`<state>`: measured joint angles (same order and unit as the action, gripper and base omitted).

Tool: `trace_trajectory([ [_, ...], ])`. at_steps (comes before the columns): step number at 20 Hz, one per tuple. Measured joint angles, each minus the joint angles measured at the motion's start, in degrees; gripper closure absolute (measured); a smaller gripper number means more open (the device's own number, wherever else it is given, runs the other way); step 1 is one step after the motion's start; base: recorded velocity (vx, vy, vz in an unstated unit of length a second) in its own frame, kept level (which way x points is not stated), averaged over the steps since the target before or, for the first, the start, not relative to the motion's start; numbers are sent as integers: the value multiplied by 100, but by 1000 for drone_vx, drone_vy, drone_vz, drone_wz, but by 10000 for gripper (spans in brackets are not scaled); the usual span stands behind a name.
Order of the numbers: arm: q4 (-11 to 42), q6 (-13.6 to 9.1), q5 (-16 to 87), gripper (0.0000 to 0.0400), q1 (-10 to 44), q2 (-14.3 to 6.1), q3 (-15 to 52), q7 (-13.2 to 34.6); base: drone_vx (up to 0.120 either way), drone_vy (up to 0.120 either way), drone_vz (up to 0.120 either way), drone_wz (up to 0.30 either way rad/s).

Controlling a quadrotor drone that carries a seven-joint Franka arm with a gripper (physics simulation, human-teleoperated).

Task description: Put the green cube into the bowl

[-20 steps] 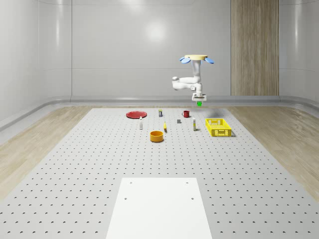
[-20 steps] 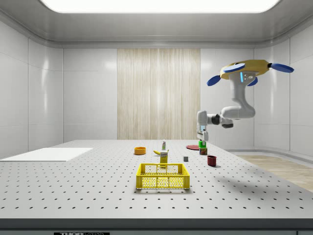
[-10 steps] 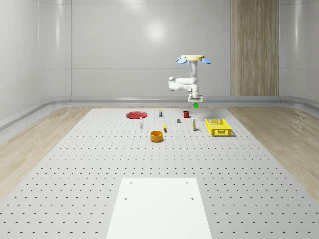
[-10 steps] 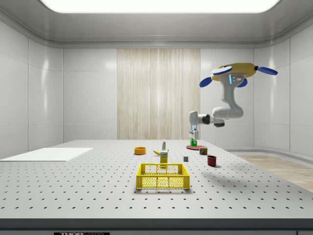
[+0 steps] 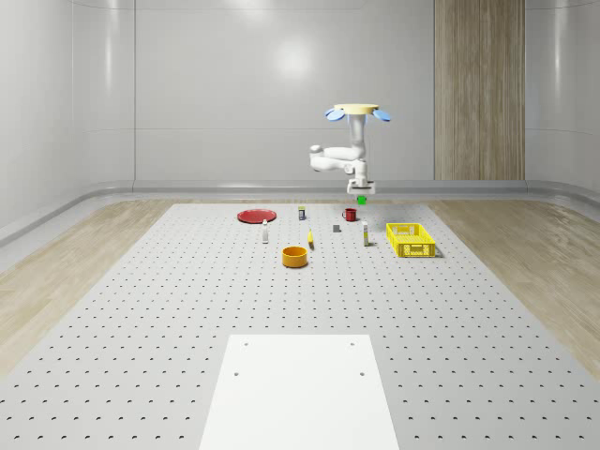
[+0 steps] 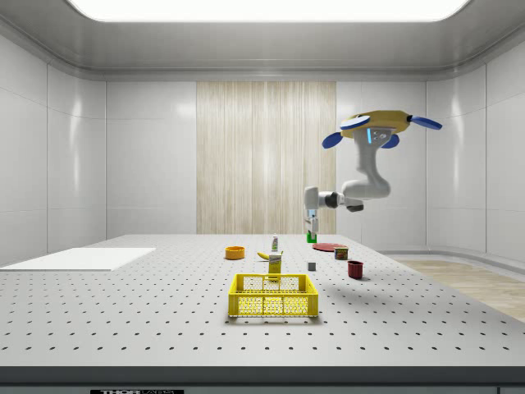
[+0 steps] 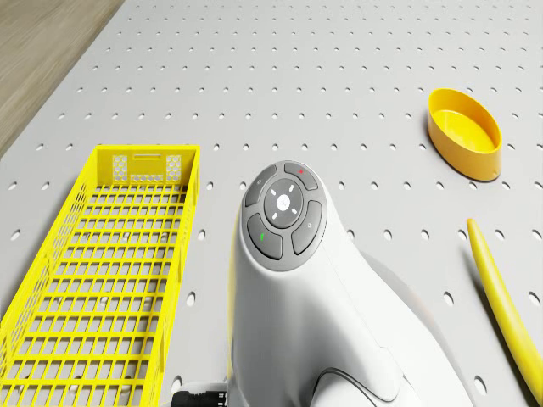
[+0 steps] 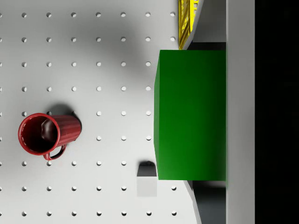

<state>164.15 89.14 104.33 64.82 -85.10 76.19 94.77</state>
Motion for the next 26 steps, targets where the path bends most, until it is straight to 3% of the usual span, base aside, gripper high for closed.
trace_trajectory([
  [26,-10,194,-86,149,54,-207,32,41,120,-120,0,0],
])
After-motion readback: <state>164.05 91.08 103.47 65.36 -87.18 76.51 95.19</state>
